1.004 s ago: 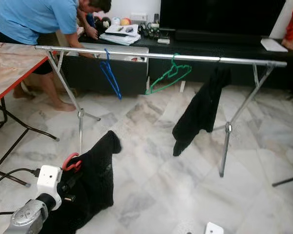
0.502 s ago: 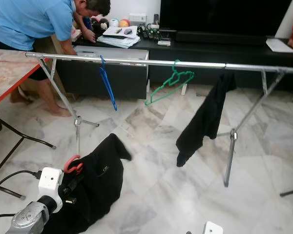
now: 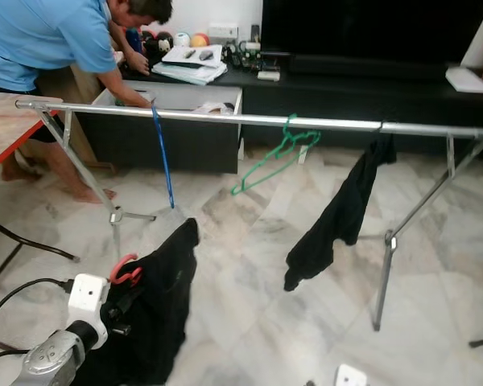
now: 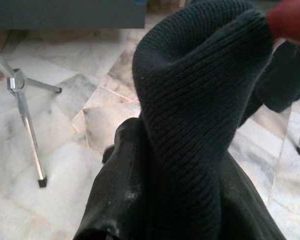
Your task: Hang hanger
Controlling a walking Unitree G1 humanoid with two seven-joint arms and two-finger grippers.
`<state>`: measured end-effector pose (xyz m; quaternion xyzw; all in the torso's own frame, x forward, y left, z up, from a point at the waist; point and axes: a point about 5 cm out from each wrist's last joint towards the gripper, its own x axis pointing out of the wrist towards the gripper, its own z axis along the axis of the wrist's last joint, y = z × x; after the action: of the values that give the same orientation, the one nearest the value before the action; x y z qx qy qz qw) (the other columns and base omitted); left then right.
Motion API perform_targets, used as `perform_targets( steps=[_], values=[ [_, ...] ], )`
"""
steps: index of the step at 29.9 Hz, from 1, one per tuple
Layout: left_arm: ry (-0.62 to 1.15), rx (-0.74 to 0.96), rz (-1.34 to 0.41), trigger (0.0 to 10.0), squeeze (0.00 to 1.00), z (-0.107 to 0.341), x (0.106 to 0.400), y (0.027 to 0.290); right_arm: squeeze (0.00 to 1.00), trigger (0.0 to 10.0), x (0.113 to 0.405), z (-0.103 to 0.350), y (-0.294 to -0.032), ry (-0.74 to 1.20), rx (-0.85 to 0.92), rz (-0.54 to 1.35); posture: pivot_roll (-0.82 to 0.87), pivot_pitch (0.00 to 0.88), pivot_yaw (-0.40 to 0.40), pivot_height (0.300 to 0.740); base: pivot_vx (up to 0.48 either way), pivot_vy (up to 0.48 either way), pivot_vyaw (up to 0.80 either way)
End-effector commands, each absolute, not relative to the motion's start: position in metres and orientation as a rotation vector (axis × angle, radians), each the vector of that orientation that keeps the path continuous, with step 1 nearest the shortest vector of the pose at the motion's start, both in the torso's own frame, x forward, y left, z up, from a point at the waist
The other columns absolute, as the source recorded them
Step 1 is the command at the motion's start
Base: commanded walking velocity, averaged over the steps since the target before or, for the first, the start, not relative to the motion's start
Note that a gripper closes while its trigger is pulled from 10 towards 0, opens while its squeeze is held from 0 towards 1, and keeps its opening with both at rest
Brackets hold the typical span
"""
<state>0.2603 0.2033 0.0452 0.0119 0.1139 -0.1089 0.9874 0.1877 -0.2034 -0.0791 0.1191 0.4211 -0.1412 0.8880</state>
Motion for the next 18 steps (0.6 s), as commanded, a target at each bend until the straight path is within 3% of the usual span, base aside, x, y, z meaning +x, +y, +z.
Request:
perform_targets(
  steps=[1,13,18],
  values=[
    [0.205,0.037,-0.217,10.0,0.0,0.0514,0.2616,0.2074,0.0,10.0,0.1814,-0.0837,-0.1961,0.908,0.257,-0.283,-0.05,0.123,0.016,0.74,0.0,0.0,0.0],
    [0.226,0.066,-0.247,10.0,0.0,0.0474,0.2591,0.2024,0.0,10.0,0.1815,-0.0836,-0.1963,0.912,0.242,-0.275,-0.06,0.125,0.016,0.74,0.0,0.0,0.0],
    [0.227,0.067,-0.244,10.0,0.0,0.0474,0.2592,0.2026,0.0,10.0,0.1814,-0.0837,-0.1963,0.916,0.238,-0.268,-0.06,0.123,0.017,0.74,0.0,-0.268,0.0]
  ],
)
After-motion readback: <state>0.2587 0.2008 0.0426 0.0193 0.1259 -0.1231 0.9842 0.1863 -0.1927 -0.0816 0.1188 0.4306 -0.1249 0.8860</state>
